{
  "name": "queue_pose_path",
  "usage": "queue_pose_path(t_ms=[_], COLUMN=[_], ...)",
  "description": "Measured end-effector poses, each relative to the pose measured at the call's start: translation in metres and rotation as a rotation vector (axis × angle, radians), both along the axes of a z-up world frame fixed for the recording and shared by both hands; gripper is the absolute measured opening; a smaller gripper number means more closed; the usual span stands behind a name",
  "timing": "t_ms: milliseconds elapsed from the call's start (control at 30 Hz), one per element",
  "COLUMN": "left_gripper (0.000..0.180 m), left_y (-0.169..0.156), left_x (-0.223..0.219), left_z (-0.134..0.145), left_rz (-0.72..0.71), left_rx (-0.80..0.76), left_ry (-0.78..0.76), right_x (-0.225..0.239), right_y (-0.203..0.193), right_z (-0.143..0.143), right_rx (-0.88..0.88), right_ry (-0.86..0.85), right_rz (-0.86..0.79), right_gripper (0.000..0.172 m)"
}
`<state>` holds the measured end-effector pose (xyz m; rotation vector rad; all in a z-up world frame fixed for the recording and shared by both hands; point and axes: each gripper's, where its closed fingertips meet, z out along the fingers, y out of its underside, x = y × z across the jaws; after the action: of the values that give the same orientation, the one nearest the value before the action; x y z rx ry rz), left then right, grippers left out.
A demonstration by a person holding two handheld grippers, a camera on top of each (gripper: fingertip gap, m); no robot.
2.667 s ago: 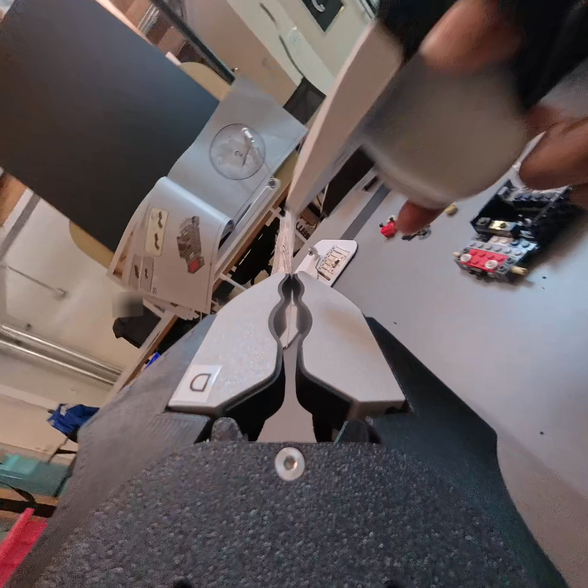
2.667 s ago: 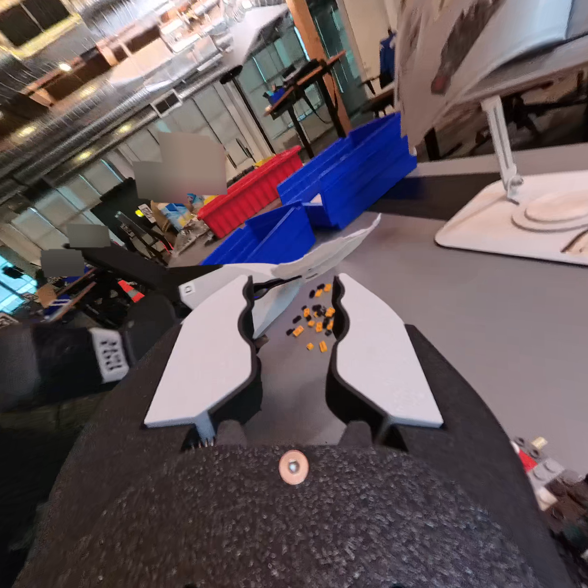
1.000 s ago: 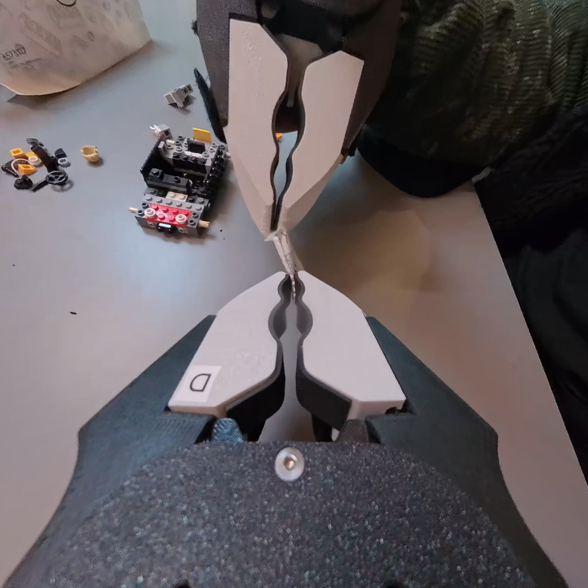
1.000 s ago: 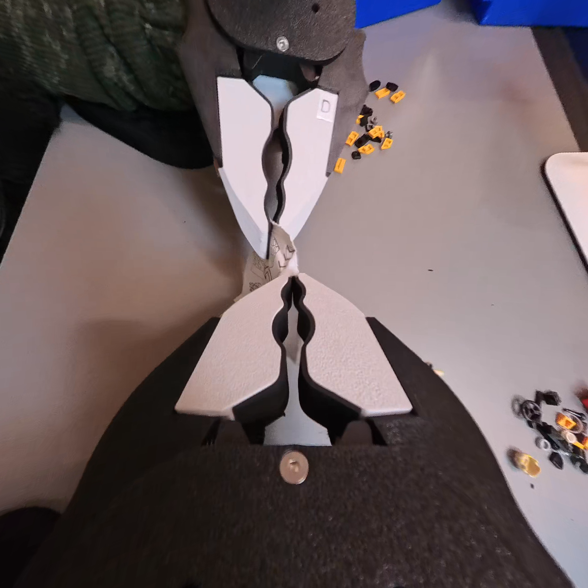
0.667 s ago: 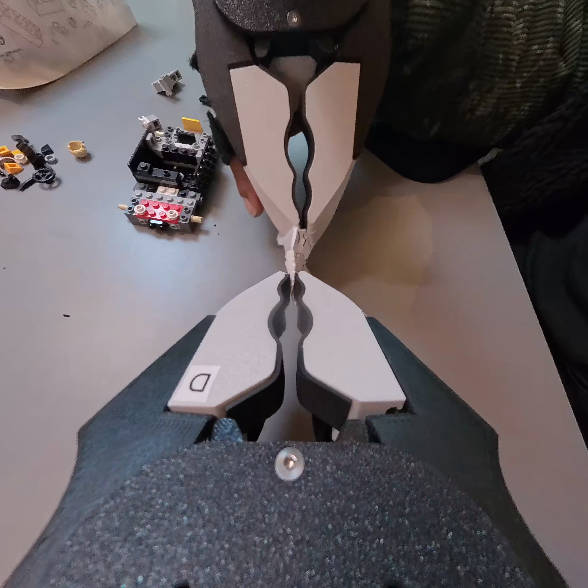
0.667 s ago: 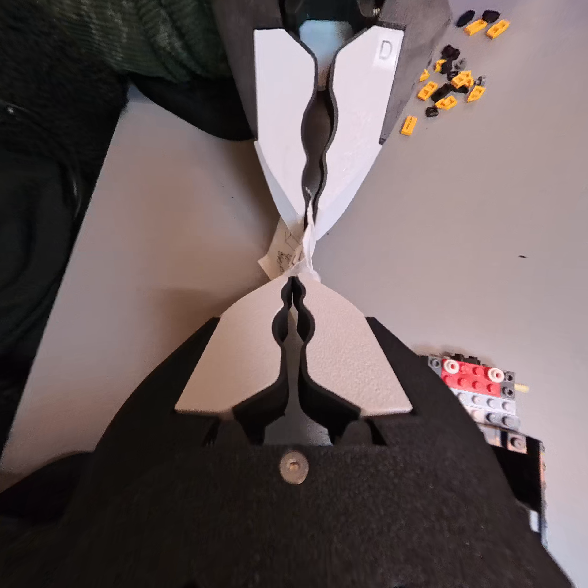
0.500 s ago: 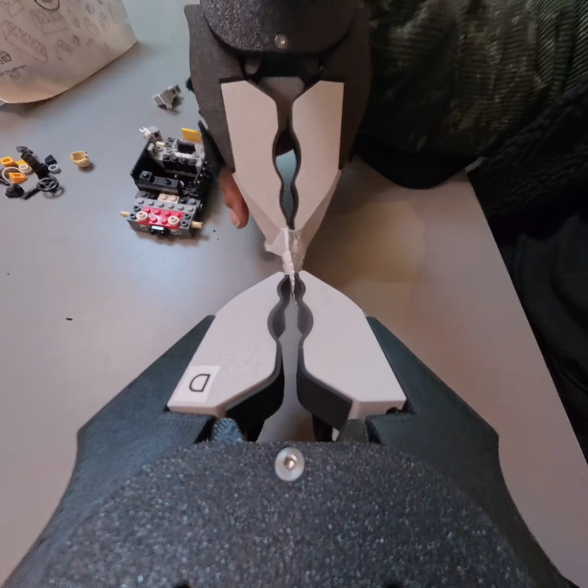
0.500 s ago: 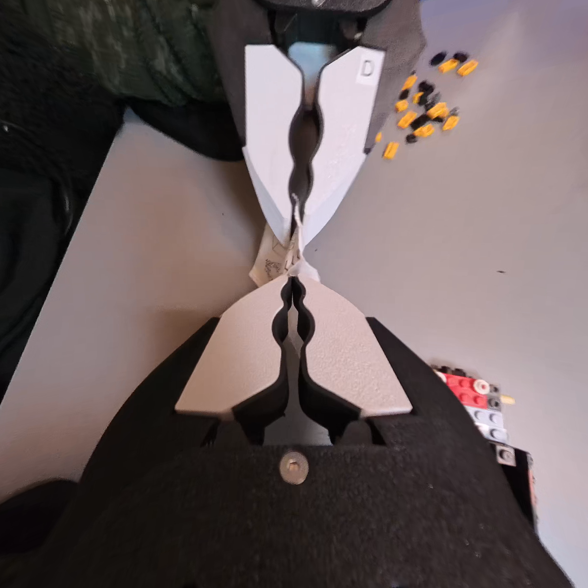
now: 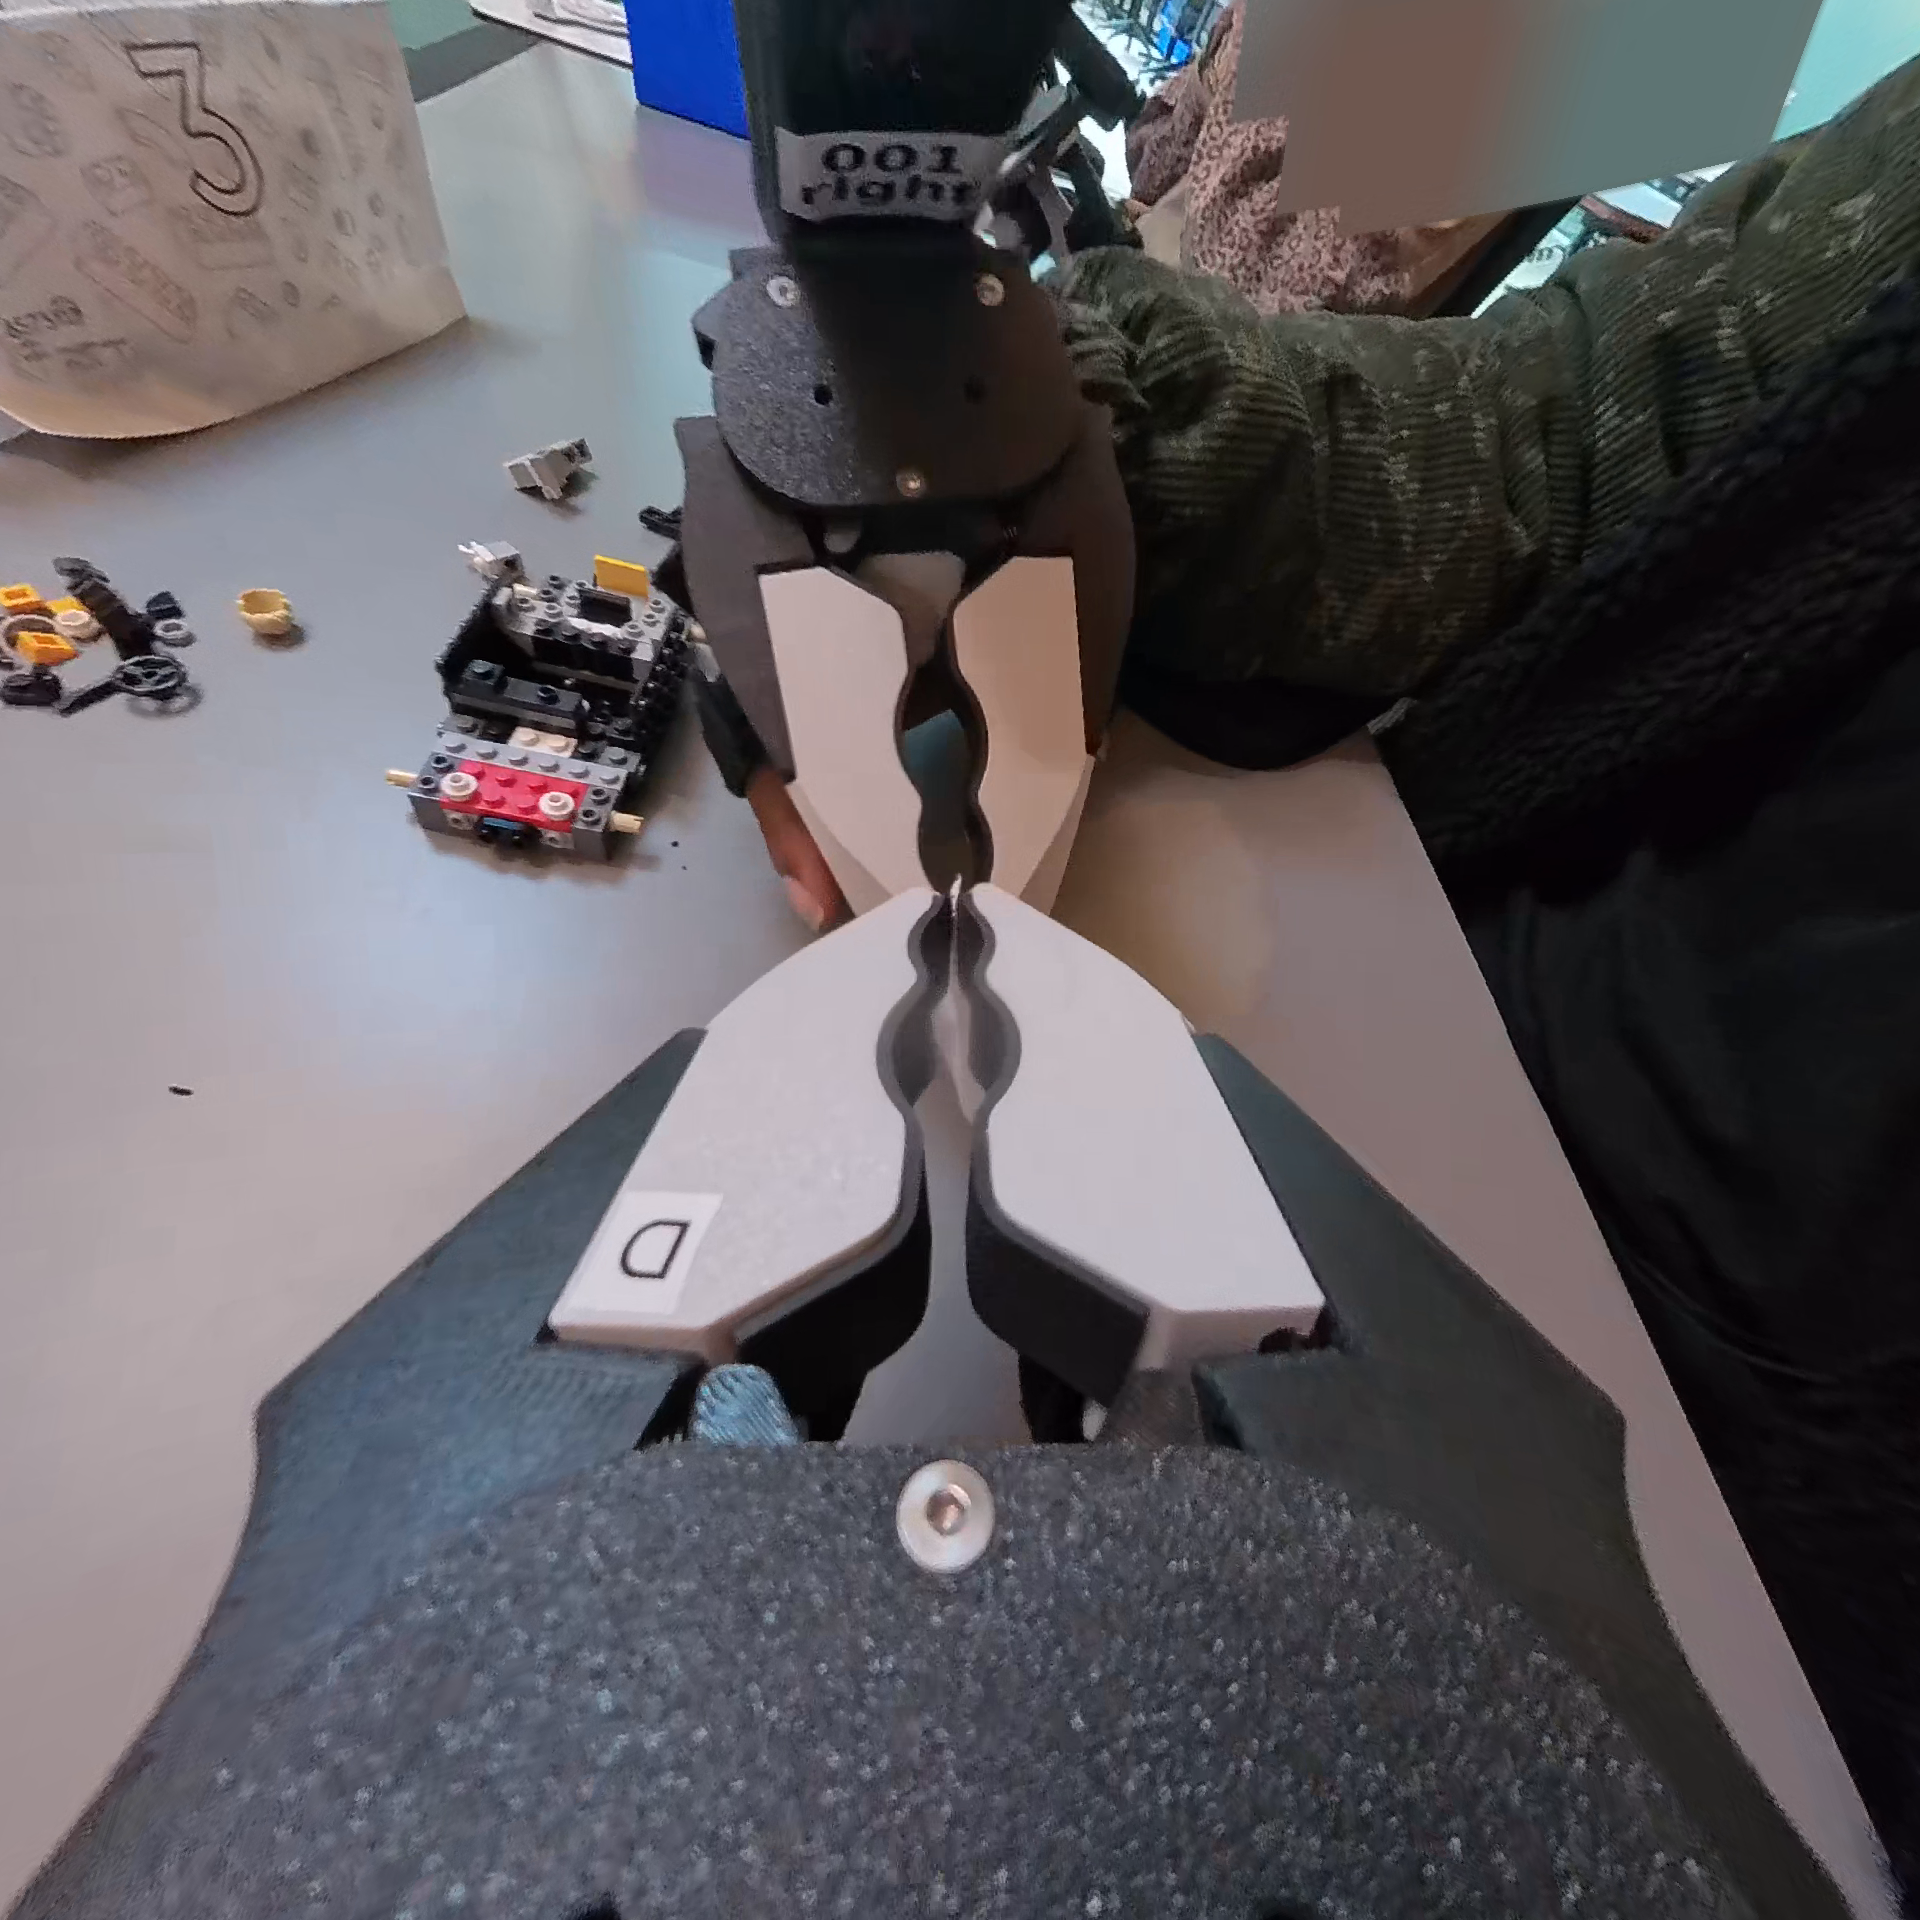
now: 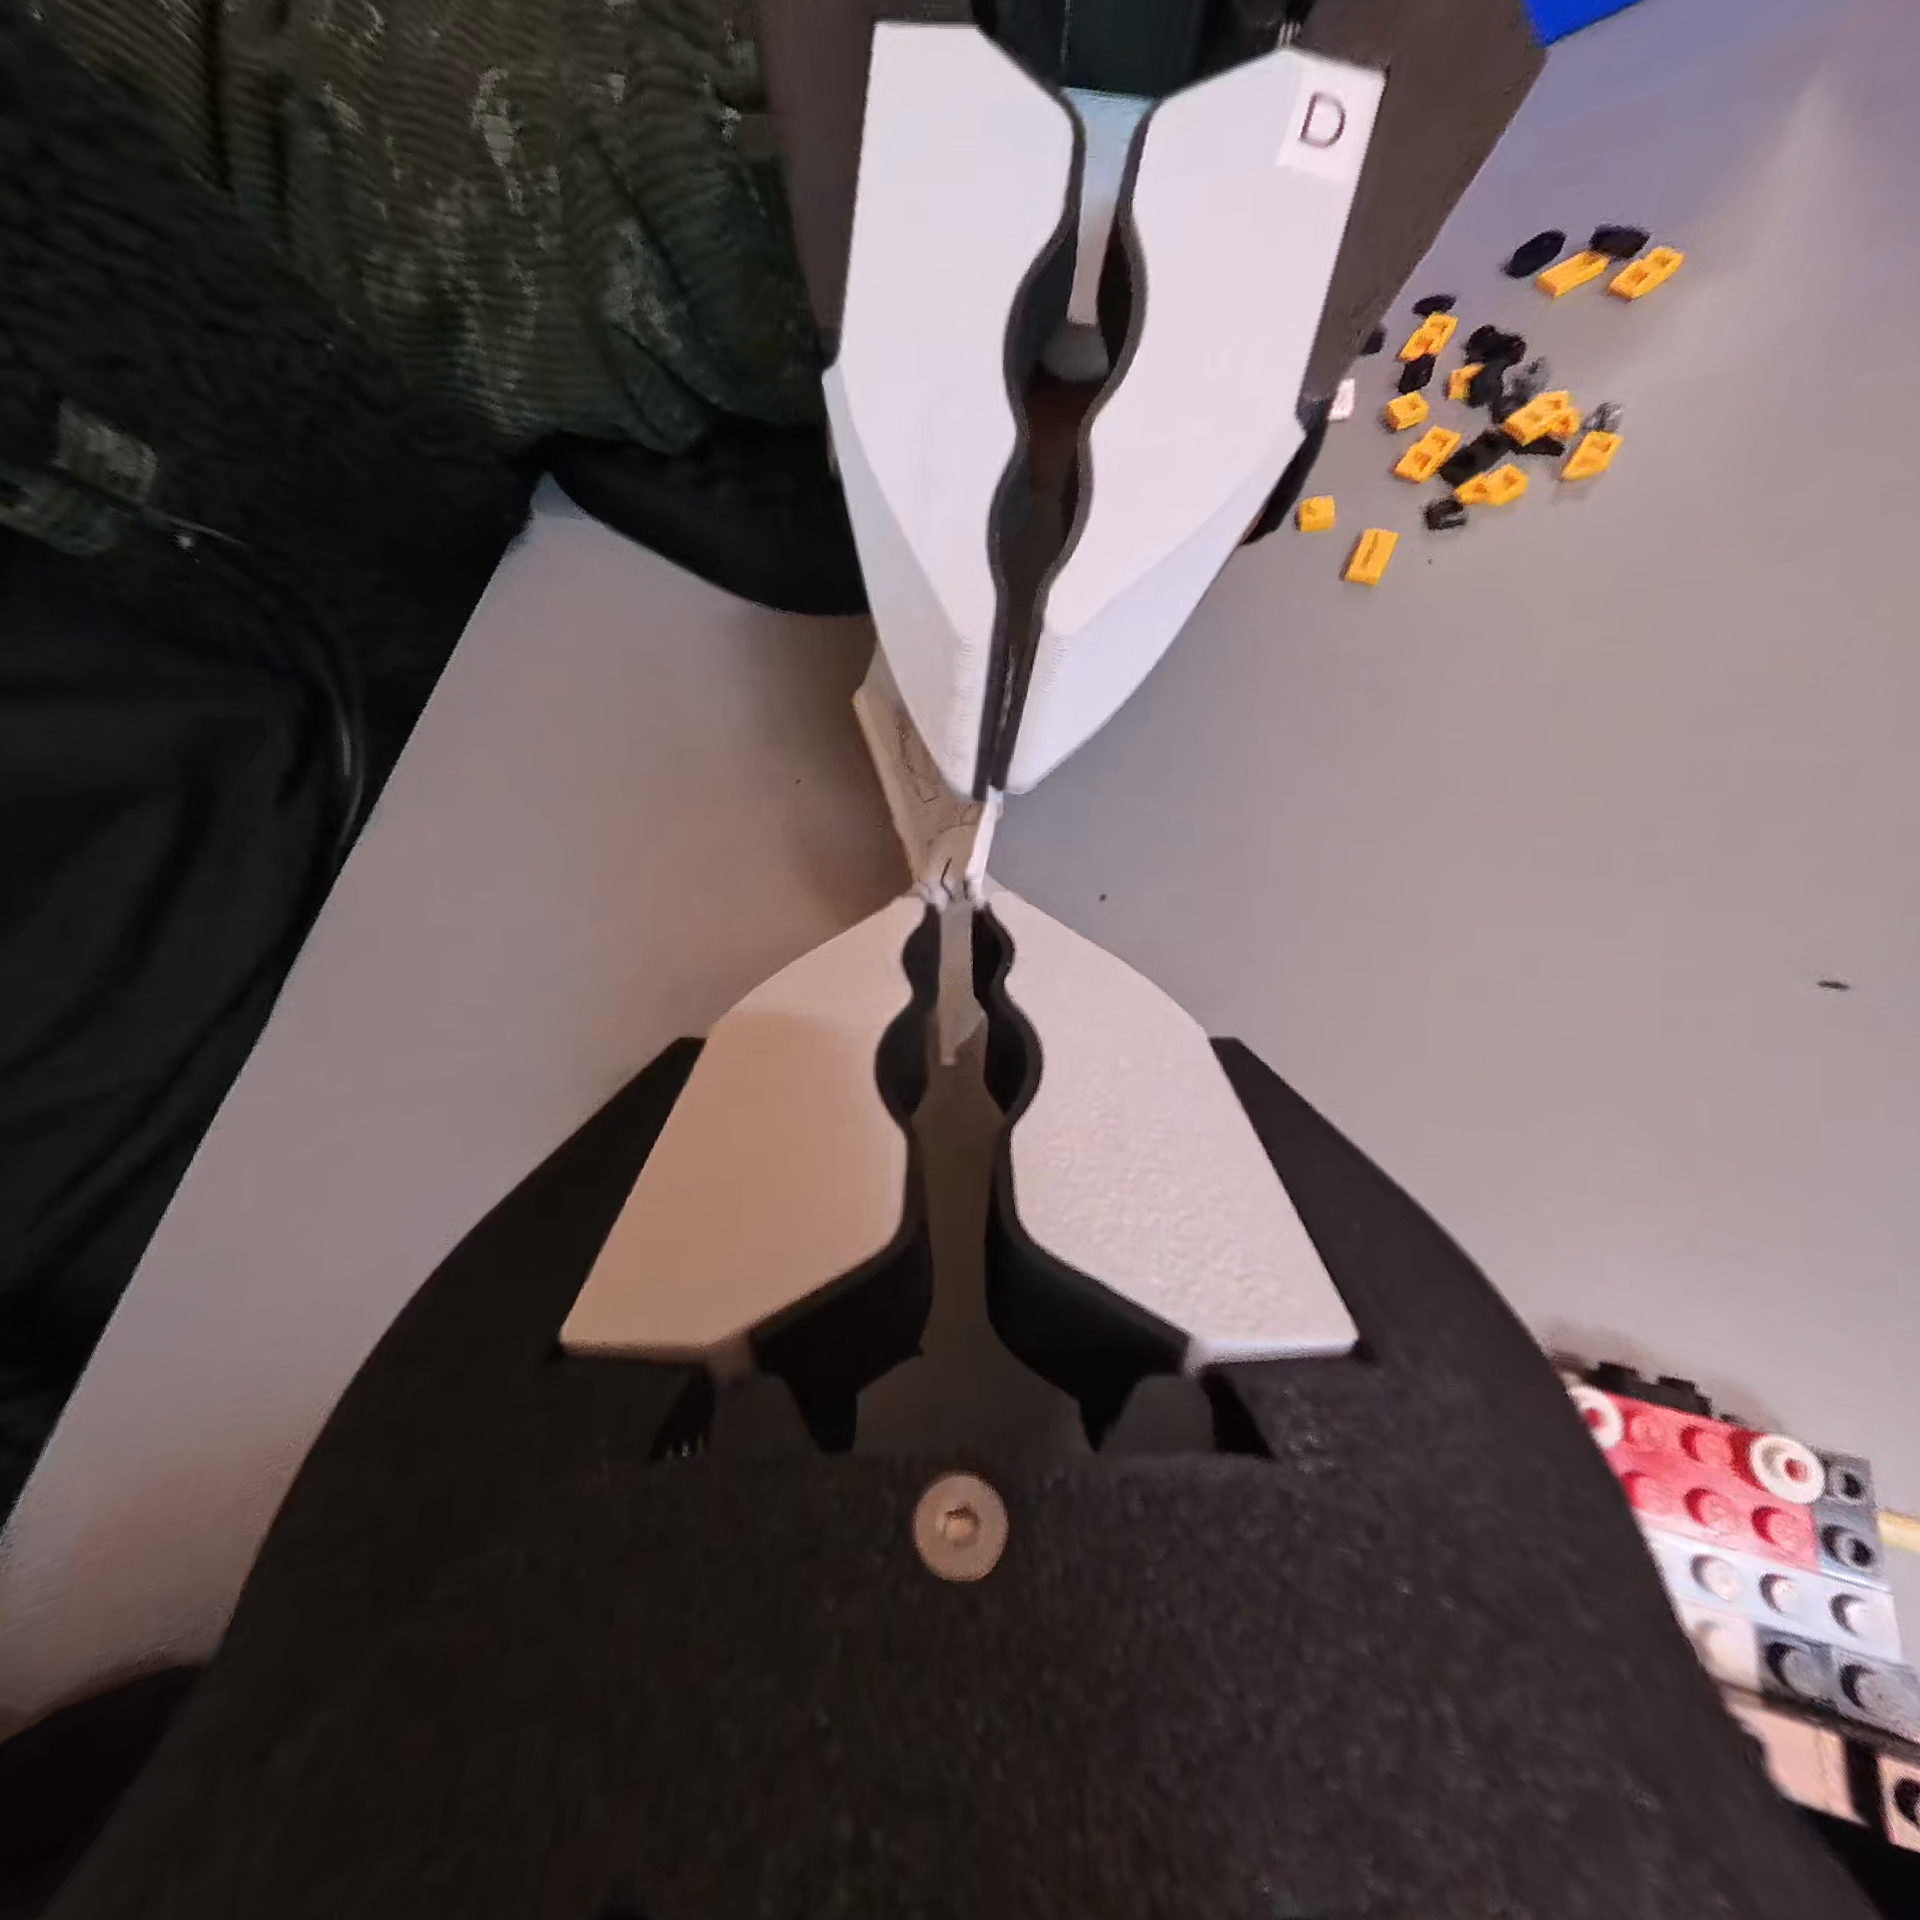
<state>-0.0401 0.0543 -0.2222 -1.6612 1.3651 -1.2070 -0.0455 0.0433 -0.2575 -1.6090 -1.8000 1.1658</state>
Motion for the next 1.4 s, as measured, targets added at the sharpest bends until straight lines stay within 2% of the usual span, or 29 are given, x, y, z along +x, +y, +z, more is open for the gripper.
queue_pose_path(t_ms=[233,367,567,633,733,867,967,1067,1133,1233,1400], left_gripper=[0.000,0.000,0.000,0.000,0.000,0.000,0.000,0.000,0.000,0.000,0.000], left_y=[0.008,0.010,0.009,0.002,-0.002,-0.004,-0.004,-0.003,-0.011,-0.017,-0.009], left_x=[-0.007,-0.011,-0.015,-0.016,-0.014,-0.013,-0.013,-0.012,-0.007,-0.002,-0.010], left_z=[0.027,0.043,0.057,0.062,0.063,0.067,0.069,0.070,0.071,0.071,0.076], left_rz=[0.048,0.061,0.048,0.006,-0.018,-0.034,-0.028,-0.018,-0.061,-0.082,-0.043], left_rx=[0.022,0.014,-0.012,-0.042,-0.046,-0.055,-0.052,-0.044,-0.068,-0.061,-0.044], left_ry=[-0.119,-0.205,-0.295,-0.326,-0.334,-0.368,-0.378,-0.384,-0.400,-0.395,-0.410], right_x=[-0.008,-0.009,-0.016,-0.016,-0.014,-0.017,-0.018,-0.021,-0.027,-0.031,-0.029], right_y=[0.010,0.012,0.014,0.016,0.018,-0.005,-0.011,-0.006,-0.003,-0.002,-0.002], right_z=[0.023,0.025,0.041,0.048,0.053,0.063,0.070,0.072,0.067,0.061,0.058], right_rx=[-0.025,-0.016,0.053,0.070,0.042,-0.004,0.004,-0.047,-0.108,-0.010,-0.018], right_ry=[0.187,0.196,0.282,0.310,0.338,0.404,0.442,0.432,0.381,0.382,0.354], right_rz=[-0.055,-0.071,-0.100,-0.114,-0.124,-0.011,0.015,-0.025,-0.058,-0.072,-0.067], right_gripper=[0.000,0.001,0.001,0.000,0.000,0.000,0.000,0.001,0.002,0.000,0.000])
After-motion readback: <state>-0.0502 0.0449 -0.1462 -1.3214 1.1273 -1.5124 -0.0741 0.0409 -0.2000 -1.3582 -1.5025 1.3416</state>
